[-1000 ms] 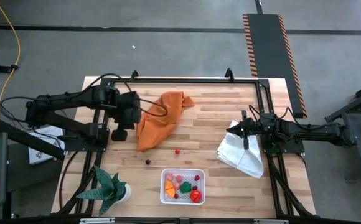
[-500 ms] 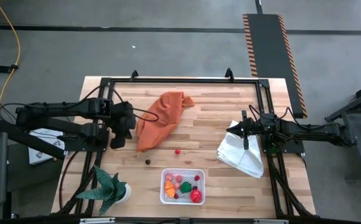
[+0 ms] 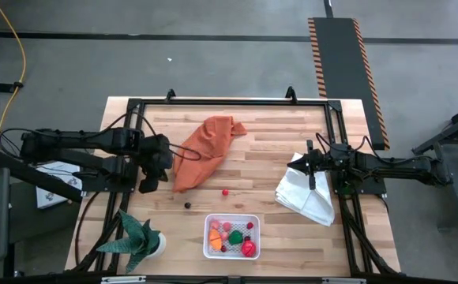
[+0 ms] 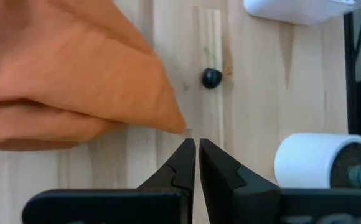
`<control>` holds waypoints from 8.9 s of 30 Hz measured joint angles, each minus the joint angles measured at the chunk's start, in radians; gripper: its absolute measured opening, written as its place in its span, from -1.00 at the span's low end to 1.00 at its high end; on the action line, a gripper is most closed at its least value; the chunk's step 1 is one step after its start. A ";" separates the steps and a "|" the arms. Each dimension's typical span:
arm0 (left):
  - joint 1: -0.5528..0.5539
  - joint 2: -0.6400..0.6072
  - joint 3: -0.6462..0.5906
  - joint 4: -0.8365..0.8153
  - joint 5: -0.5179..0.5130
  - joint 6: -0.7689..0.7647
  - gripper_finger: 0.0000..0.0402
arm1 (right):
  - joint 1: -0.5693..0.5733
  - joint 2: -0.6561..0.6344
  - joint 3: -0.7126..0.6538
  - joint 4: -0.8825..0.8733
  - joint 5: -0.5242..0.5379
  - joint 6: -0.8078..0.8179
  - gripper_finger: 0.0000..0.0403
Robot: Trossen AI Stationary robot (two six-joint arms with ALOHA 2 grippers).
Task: Pick and placing Produce into tupperware
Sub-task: Put the black cherry into the white bin
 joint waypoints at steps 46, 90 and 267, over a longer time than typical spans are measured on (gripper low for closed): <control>-0.363 0.001 -0.282 0.545 -0.247 -0.383 -0.62 | 0.000 0.000 0.000 0.000 0.000 0.000 -1.00; -0.467 0.340 -0.366 0.942 -0.296 -0.307 -0.17 | 0.000 0.000 0.000 0.000 0.000 0.000 -1.00; -0.465 0.596 0.862 -0.056 -0.352 0.035 -0.43 | 0.000 0.000 0.000 0.000 0.000 0.000 -1.00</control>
